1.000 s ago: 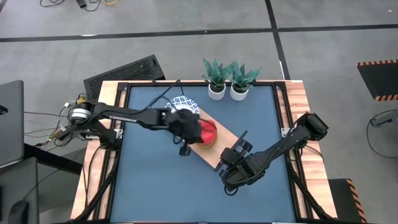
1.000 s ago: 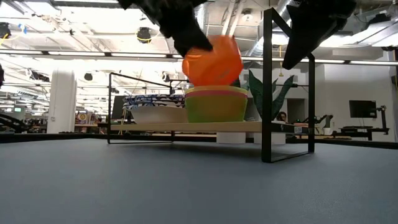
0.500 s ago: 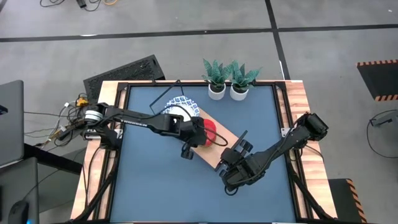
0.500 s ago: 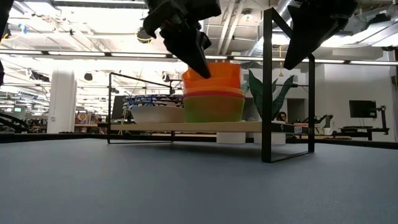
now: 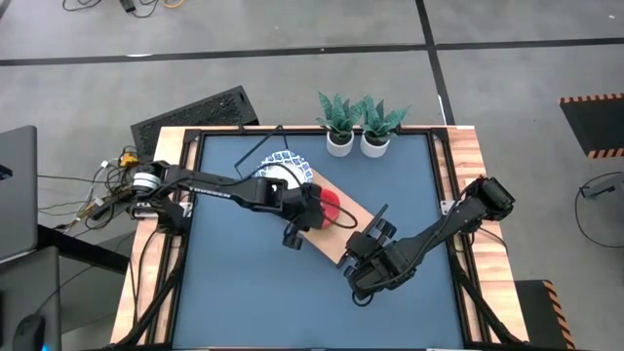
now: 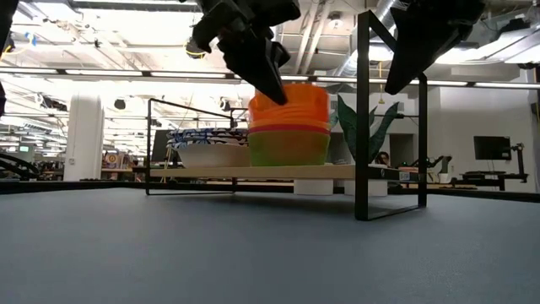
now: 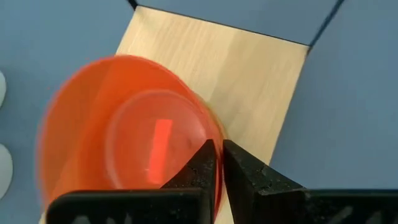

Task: Place and stack bowls onto a shelf
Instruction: Stack the orange bowl on top of the yellow bowl on the shelf

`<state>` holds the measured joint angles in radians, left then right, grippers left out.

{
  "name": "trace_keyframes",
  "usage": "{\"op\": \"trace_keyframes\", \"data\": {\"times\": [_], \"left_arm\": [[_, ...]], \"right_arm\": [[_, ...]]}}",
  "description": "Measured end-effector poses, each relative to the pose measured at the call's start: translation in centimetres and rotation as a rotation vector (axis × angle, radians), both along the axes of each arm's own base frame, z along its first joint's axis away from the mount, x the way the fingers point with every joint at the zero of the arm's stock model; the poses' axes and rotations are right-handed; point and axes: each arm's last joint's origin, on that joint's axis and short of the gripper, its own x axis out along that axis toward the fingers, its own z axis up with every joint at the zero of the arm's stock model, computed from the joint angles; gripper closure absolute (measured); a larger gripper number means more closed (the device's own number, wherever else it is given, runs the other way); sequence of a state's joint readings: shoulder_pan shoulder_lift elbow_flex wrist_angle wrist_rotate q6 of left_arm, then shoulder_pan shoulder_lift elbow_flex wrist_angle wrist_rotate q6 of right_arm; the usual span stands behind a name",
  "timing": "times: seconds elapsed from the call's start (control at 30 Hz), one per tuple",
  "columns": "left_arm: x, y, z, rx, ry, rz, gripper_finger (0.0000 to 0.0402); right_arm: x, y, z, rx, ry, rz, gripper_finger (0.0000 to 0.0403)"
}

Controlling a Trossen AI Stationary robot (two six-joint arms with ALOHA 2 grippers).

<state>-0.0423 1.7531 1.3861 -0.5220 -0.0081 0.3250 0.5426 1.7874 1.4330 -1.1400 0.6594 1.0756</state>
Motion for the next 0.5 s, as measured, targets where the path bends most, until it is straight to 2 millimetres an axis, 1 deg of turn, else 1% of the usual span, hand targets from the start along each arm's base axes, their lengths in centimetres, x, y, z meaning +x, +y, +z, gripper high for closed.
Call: {"op": "trace_keyframes", "data": {"times": [0.23, 0.37, 0.5], "left_arm": [[-0.03, -0.59, 0.00, -0.002, 0.000, -0.044, 0.0338], [0.06, -0.78, 0.07, -0.008, -0.013, -0.015, 0.0308], [0.06, -0.84, 0.39, -0.030, -0.008, 0.022, 0.0288]], "right_arm": [[0.00, 0.00, 0.00, 0.004, -0.004, -0.006, 0.0372], [0.00, 0.00, 0.00, 0.004, -0.004, -0.007, 0.0372], [0.05, 0.03, 0.00, 0.007, -0.009, -0.007, 0.0372]]}}
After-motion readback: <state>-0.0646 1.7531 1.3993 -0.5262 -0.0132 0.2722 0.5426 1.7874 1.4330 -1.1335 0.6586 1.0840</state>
